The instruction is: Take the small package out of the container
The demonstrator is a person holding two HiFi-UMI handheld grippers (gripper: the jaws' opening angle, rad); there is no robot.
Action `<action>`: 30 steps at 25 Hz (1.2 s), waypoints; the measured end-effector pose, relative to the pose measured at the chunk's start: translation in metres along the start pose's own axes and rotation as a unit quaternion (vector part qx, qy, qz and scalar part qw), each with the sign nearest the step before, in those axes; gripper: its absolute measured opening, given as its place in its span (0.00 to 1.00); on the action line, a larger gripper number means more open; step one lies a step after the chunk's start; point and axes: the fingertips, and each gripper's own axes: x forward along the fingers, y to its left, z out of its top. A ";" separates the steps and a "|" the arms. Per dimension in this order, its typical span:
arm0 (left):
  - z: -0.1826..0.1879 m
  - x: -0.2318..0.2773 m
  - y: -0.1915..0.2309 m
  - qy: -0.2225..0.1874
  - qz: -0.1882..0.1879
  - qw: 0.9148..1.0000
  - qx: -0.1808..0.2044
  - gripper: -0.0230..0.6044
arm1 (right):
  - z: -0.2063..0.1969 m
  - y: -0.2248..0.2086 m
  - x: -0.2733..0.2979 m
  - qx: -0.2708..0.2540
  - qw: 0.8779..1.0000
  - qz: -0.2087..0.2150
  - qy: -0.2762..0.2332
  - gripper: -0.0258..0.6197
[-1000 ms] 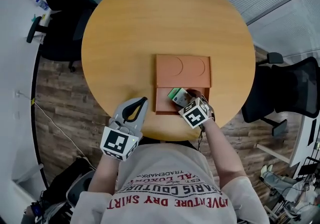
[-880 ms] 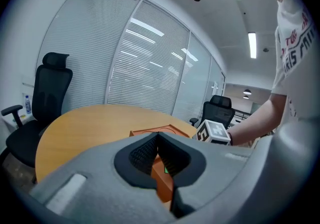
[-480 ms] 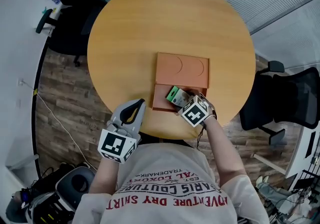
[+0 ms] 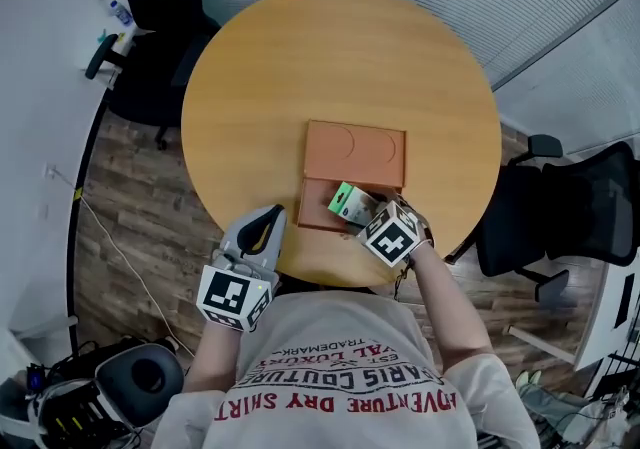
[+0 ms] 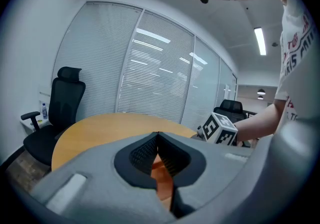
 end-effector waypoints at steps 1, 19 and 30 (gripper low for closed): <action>0.002 0.000 0.000 -0.002 0.001 1.000 0.002 0.05 | 0.004 -0.003 -0.005 0.013 1.000 -0.008 -0.012 0.59; 0.084 0.017 -0.025 -0.061 -0.008 0.996 0.059 0.05 | 0.080 -0.061 -0.175 0.148 0.934 -0.170 -0.277 0.60; 0.123 0.040 -0.040 -0.088 -0.020 0.993 0.080 0.05 | 0.074 -0.080 -0.244 0.202 0.872 -0.248 -0.370 0.60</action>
